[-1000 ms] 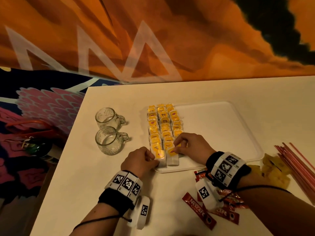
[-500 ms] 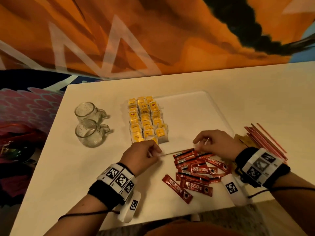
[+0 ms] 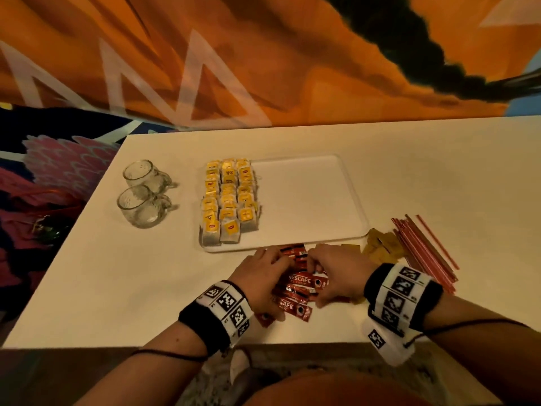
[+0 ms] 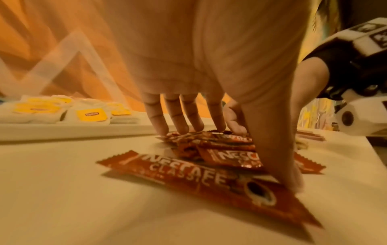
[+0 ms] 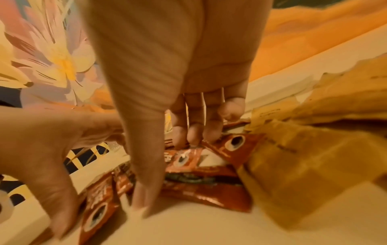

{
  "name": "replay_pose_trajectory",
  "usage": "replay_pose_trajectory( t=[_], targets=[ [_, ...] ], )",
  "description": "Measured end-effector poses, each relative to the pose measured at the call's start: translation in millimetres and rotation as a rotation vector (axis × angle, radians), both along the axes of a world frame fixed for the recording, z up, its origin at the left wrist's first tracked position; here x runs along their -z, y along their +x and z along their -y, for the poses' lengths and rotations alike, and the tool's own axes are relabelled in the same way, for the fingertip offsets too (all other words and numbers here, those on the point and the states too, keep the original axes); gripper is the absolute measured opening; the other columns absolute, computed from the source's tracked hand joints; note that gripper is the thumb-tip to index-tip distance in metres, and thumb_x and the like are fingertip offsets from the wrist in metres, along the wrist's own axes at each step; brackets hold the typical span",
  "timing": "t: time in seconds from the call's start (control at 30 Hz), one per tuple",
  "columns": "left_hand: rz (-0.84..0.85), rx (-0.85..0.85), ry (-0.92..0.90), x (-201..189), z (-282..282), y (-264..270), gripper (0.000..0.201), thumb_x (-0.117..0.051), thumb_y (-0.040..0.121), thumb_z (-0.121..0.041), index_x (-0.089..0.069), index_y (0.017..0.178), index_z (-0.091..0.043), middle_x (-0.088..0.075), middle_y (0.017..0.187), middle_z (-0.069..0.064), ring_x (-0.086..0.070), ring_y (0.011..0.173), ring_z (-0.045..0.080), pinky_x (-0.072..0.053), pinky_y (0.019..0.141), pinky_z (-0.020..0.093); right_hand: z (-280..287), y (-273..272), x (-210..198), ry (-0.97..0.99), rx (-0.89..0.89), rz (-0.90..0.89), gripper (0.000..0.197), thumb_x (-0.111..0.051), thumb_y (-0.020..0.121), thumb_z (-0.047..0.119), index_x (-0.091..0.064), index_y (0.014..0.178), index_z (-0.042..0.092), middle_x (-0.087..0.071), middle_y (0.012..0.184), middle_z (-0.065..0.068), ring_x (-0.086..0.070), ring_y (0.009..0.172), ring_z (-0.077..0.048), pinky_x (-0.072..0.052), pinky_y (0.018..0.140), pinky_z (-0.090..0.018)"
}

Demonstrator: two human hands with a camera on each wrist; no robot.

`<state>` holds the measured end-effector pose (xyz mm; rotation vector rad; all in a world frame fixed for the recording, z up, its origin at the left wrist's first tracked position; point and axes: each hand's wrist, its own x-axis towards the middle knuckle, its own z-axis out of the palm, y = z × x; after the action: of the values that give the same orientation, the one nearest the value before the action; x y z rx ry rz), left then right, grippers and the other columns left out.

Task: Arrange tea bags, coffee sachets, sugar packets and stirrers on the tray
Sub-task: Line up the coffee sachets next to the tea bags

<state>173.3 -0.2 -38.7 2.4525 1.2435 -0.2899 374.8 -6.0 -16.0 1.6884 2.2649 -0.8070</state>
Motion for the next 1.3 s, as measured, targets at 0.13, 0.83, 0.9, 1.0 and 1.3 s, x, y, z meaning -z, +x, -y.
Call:
replay_pose_trajectory(
  t=[0.13, 0.83, 0.9, 1.0, 1.3],
  targets=[
    [-0.053, -0.015, 0.032, 0, -2, 9, 0.089, -0.077, 0.06, -0.057, -0.036, 0.135, -0.034, -0.036, 0.137, -0.001, -0.034, 0.123, 0.022, -0.034, 0.103, 0.039, -6, 4, 7, 0.044, -0.015, -0.02, 0.046, -0.08, 0.059, 0.053, -0.057, 0.093, 0.033, -0.057, 0.094, 0.013, -0.055, 0.086, -0.01, -0.05, 0.075, -0.033],
    [-0.115, 0.026, 0.087, -18, -20, 31, 0.049, -0.046, 0.094, -0.048, -0.044, 0.126, -0.011, -0.05, 0.126, 0.009, -0.043, 0.113, 0.026, -0.034, 0.087, 0.033, -26, 18, -6, 0.011, 0.142, -0.315, 0.018, -0.078, 0.076, 0.031, -0.071, 0.087, 0.019, -0.063, 0.082, 0.008, -0.058, 0.076, -0.009, -0.045, 0.066, -0.021],
    [-0.071, -0.032, 0.032, -25, -24, 27, 0.041, -0.046, 0.096, -0.044, -0.046, 0.118, -0.01, -0.054, 0.118, 0.011, -0.044, 0.108, 0.026, -0.032, 0.08, 0.033, -32, 21, -12, -0.015, 0.18, -0.4, 0.019, -0.078, 0.076, 0.033, -0.073, 0.086, 0.018, -0.066, 0.08, 0.006, -0.058, 0.074, -0.009, -0.043, 0.066, -0.02],
    [0.025, -0.138, -0.043, -35, -28, 17, 0.037, -0.047, 0.095, -0.045, -0.044, 0.114, -0.013, -0.054, 0.107, 0.012, -0.049, 0.101, 0.027, -0.035, 0.074, 0.032, -41, 22, -21, -0.019, 0.293, -0.545, 0.023, -0.082, 0.071, 0.037, -0.074, 0.082, 0.019, -0.068, 0.075, 0.006, -0.059, 0.067, -0.005, -0.044, 0.063, -0.017],
    [0.61, -0.408, -0.319, -47, -36, -28, 0.002, -0.042, 0.1, -0.024, -0.042, 0.099, -0.023, -0.055, 0.077, -0.005, -0.054, 0.064, 0.009, -0.041, 0.051, 0.015, -50, -3, -43, -0.108, 0.527, -1.04, 0.019, -0.077, 0.078, 0.011, -0.065, 0.089, 0.002, -0.066, 0.069, -0.011, -0.061, 0.054, -0.016, -0.052, 0.051, -0.024]
  ],
)
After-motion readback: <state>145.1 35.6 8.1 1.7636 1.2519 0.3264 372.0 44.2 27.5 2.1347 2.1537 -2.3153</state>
